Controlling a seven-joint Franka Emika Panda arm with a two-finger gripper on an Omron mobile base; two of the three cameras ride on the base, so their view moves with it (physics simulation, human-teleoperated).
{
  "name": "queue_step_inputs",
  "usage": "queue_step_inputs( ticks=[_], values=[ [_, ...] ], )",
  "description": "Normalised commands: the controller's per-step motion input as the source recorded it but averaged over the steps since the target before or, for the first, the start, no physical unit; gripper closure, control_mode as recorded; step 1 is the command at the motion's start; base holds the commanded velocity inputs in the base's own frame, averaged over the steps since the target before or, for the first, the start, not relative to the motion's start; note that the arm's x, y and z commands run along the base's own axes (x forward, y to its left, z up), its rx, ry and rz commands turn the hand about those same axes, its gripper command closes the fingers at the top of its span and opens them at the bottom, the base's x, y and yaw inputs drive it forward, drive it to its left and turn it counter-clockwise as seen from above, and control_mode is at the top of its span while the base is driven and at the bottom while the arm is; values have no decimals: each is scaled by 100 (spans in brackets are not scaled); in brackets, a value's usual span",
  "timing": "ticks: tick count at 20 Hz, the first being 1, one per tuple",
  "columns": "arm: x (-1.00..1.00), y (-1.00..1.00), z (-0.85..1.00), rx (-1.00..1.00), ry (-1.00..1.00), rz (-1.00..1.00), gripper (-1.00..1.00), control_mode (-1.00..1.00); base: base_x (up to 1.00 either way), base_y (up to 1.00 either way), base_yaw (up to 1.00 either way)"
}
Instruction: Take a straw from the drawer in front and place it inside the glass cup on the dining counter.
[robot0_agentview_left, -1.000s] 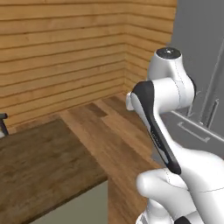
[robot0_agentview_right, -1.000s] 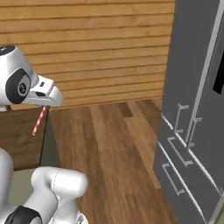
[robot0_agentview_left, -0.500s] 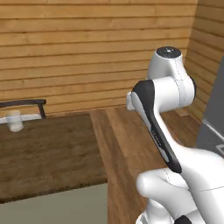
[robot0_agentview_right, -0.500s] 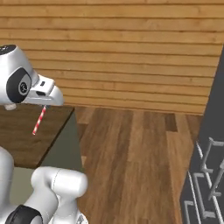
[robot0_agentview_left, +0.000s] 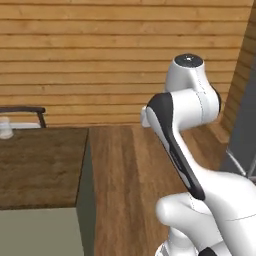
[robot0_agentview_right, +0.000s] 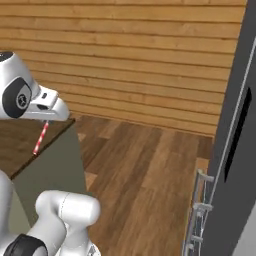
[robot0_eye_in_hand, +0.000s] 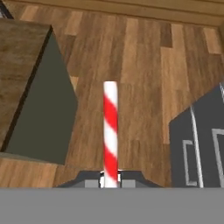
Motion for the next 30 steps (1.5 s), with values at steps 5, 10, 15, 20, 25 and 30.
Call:
queue_step_inputs(
  ticks=[5,10,15,20,25,30],
  values=[
    [0,0,0,0,0,0,100,100,88,-50,10],
    [0,0,0,0,0,0,100,100,100,-1,0],
    [0,0,0,0,0,0,100,100,100,0,0],
    [0,0,0,0,0,0,100,100,100,0,6],
    [0,0,0,0,0,0,100,100,100,0,17],
    [0,0,0,0,0,0,100,100,100,0,43]
  ],
)
